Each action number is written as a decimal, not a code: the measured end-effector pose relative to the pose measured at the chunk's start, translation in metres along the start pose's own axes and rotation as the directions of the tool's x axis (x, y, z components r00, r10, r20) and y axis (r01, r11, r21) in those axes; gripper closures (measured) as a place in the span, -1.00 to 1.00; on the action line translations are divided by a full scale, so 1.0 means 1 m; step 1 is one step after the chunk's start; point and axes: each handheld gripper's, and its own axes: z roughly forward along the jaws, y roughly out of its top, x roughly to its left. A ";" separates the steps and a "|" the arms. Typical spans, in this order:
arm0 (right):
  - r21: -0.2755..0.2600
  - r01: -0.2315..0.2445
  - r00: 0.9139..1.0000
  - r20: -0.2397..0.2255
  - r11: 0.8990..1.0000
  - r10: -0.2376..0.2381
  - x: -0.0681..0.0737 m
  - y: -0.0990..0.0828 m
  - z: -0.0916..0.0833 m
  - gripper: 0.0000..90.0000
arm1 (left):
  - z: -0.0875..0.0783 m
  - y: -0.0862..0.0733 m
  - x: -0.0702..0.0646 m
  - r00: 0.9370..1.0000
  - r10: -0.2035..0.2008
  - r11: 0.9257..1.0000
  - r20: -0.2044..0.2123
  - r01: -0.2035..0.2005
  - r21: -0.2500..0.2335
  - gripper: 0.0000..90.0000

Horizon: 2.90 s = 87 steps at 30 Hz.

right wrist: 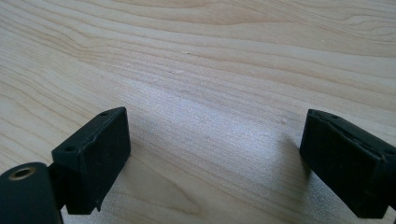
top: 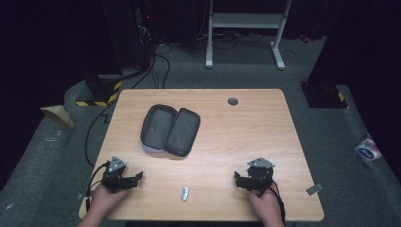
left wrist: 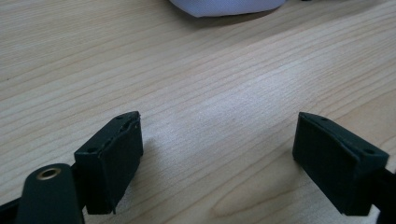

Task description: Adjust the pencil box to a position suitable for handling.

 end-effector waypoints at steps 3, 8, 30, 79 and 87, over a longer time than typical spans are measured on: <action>0.000 0.000 1.000 -0.001 1.000 0.000 0.000 0.000 0.000 -0.82 | -0.002 -0.001 0.000 1.000 -0.004 1.000 -0.003 0.004 -0.001 -0.57; 0.000 0.006 1.000 -0.003 1.000 -0.006 0.000 0.001 0.001 -0.83 | -0.004 -0.003 0.000 1.000 -0.004 1.000 -0.005 0.004 -0.006 -0.55; -0.001 0.014 1.000 -0.011 1.000 -0.014 0.000 0.001 0.001 -0.82 | -0.005 0.022 0.009 0.998 -0.038 0.997 0.056 0.042 -0.060 -0.20; 0.000 0.024 0.999 -0.022 1.000 -0.024 0.001 0.000 0.000 -0.83 | 0.029 0.069 -0.072 0.982 0.022 0.988 0.188 0.007 -0.153 0.49; -0.001 0.030 0.999 -0.032 1.000 -0.030 0.001 0.000 0.000 -0.83 | 0.034 0.075 -0.101 0.968 0.063 0.984 0.244 -0.020 -0.176 0.44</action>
